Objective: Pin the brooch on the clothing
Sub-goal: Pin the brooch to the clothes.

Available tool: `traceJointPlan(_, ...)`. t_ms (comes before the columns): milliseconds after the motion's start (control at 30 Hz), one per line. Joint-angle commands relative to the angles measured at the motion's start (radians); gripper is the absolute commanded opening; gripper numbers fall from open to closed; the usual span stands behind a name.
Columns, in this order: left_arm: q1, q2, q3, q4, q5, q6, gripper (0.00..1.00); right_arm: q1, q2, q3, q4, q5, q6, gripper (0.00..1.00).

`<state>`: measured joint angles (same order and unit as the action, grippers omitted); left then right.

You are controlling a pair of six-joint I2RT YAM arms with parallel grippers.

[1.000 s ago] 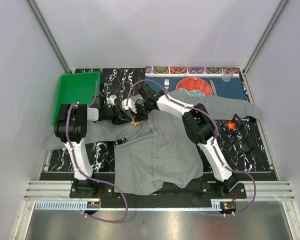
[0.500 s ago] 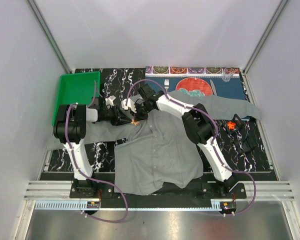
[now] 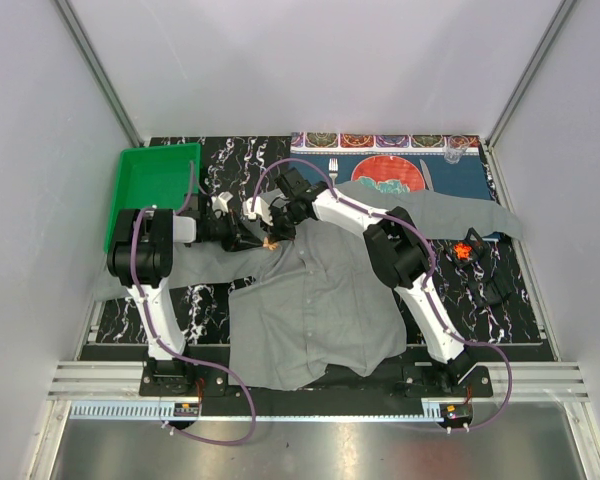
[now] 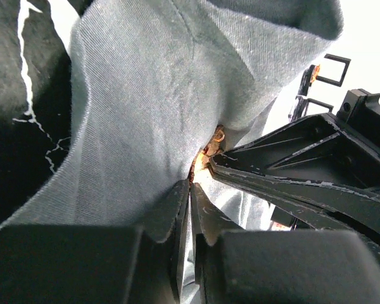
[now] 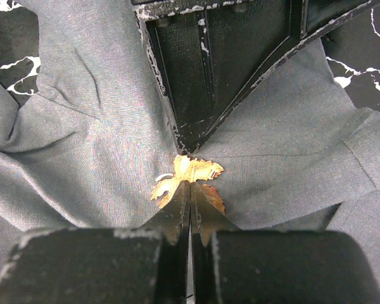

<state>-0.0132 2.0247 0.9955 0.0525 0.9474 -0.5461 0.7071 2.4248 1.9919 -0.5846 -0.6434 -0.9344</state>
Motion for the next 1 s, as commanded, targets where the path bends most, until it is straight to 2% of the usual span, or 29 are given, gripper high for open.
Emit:
traceJointPlan(0, -0.01, 0.005, 0.02, -0.025, -0.022, 0.037, 0.09, 0.006, 0.028, 0.044, -0.017, 0.036, 0.019, 0.0)
traceJointPlan(200, -0.01, 0.006, 0.015, -0.023, -0.019, 0.04, 0.0, 0.008, 0.03, 0.045, -0.014, 0.05, 0.034, 0.0)
traceJointPlan(600, -0.01, 0.002, 0.011, -0.036, -0.035, 0.048, 0.0, 0.008, 0.026, 0.041, 0.022, 0.086, 0.089, 0.0)
traceJointPlan(800, -0.01, 0.003, 0.014, -0.039, -0.039, 0.049, 0.0, 0.008, -0.019, -0.04, 0.113, 0.074, 0.094, 0.0)
traceJointPlan(967, -0.01, 0.003, 0.015, -0.043, -0.041, 0.051, 0.0, 0.006, -0.021, -0.042, 0.117, 0.083, 0.085, 0.0)
